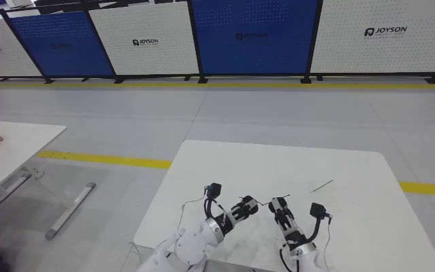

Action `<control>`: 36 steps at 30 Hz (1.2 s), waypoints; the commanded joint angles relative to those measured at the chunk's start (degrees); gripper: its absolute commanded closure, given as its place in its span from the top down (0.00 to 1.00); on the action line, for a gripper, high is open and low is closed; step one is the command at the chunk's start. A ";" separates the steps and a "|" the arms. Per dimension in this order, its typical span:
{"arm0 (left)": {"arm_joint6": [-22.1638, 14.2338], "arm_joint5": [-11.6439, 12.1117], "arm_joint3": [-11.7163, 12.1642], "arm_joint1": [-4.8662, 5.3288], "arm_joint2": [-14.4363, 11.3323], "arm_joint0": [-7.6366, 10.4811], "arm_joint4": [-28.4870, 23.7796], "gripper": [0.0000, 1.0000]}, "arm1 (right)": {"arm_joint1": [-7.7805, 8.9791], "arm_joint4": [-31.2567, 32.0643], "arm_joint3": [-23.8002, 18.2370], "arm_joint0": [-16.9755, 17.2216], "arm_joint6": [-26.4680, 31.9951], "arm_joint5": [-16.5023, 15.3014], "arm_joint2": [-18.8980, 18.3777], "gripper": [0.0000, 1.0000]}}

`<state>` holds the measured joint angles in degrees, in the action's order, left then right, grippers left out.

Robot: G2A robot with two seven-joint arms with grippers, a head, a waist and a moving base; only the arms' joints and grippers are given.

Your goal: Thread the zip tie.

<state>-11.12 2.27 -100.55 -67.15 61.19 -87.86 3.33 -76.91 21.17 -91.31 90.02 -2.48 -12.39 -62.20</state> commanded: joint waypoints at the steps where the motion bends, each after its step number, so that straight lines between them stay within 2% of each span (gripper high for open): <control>1: 0.09 0.58 0.33 -0.13 -0.04 -0.03 -2.30 0.00 | -0.02 -0.22 -0.01 0.11 -0.13 -0.31 -0.07 0.00; 4: -0.80 1.30 1.01 -0.28 -0.18 0.06 -5.49 0.00 | -0.08 -0.64 0.15 0.14 -0.30 -0.80 -0.08 0.00; 10: -1.23 3.18 1.52 -0.45 -0.50 0.22 -8.14 0.00 | -0.23 -1.48 0.71 -0.04 -0.79 -1.55 -0.06 0.00; 27: 1.33 4.40 1.02 -0.53 -0.92 -0.21 -6.16 0.00 | -0.43 -2.49 0.91 0.39 -0.88 -3.08 -0.15 0.00; 36: 1.72 4.31 0.81 -0.55 -1.08 -0.17 -5.41 0.00 | -0.48 -1.33 0.23 0.88 -1.69 -2.04 -0.33 0.00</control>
<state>-9.51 6.63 -99.74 -67.69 60.14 -88.04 -2.21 -77.40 19.79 -90.98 90.82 -4.14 -14.46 -62.52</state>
